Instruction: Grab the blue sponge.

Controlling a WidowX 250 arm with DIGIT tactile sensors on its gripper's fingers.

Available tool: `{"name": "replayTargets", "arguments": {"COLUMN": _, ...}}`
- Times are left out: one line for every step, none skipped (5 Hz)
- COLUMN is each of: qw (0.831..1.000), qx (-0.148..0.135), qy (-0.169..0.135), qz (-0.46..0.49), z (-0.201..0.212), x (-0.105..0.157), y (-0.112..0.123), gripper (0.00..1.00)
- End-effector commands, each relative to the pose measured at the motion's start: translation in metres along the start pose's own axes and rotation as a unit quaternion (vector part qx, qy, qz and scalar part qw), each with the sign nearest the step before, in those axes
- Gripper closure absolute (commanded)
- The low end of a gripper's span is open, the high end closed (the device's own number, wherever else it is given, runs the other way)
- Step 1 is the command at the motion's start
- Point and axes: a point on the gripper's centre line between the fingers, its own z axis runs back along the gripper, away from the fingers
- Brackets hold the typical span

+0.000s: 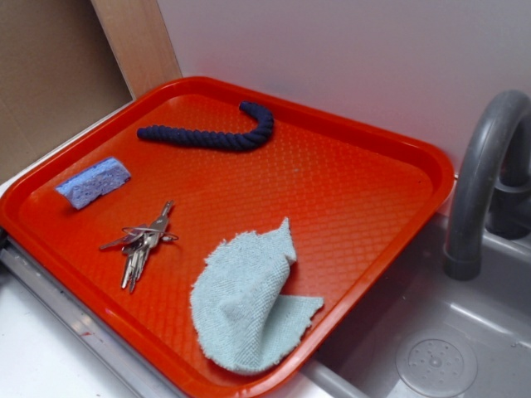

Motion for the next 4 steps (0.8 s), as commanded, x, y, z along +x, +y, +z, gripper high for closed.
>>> {"name": "replayTargets", "arguments": {"qw": 1.0, "qx": 0.0, "qy": 0.0, "qz": 0.0, "z": 0.0, "x": 0.0, "y": 0.0, "gripper": 0.0}}
{"name": "replayTargets", "arguments": {"qw": 1.0, "qx": -0.002, "qy": -0.021, "qz": -0.007, "z": -0.031, "x": 0.007, "y": -0.005, "gripper": 0.0}}
{"name": "replayTargets", "arguments": {"qw": 1.0, "qx": 0.001, "qy": -0.023, "qz": -0.001, "z": -0.049, "x": 0.012, "y": -0.005, "gripper": 0.0}}
{"name": "replayTargets", "arguments": {"qw": 1.0, "qx": -0.018, "qy": -0.015, "qz": 0.007, "z": -0.085, "x": 0.021, "y": -0.01, "gripper": 0.0}}
